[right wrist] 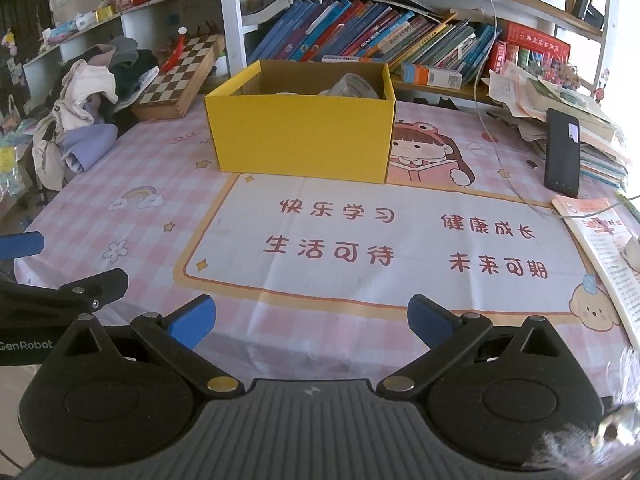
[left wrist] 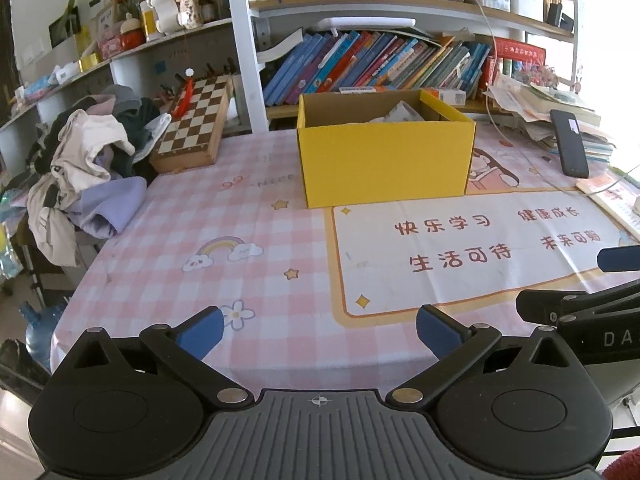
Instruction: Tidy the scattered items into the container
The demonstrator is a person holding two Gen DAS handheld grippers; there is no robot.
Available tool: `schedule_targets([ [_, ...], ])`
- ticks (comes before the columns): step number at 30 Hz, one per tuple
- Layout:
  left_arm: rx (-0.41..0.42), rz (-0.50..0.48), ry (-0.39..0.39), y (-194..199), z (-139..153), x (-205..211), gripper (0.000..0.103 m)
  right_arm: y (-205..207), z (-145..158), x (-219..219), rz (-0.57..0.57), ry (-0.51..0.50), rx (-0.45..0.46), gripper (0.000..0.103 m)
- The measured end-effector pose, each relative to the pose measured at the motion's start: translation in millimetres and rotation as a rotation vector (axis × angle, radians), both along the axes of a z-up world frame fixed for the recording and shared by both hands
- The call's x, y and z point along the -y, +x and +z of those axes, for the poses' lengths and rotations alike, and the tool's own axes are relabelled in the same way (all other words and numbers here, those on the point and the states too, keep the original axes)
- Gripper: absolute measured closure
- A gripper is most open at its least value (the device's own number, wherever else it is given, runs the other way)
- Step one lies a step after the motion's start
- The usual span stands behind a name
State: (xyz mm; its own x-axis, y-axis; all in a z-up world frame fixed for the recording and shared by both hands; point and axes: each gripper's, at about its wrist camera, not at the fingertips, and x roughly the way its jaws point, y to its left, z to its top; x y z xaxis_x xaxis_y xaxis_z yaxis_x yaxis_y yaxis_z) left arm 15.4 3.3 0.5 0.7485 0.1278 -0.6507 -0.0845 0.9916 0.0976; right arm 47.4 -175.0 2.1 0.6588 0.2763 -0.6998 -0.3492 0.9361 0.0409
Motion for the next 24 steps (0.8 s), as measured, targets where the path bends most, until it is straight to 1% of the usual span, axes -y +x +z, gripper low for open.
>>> schedule_targets([
  [16,0.006,0.015,-0.009,-3.8,-0.1,-5.1,0.0,-3.0,0.6,-3.8,0.015,-0.014,0.001,0.0],
  [24,0.008,0.007,-0.021,-2.2,-0.5,-6.1,0.0,-5.4,0.2,-6.2,0.028,-0.03,0.006,0.0],
])
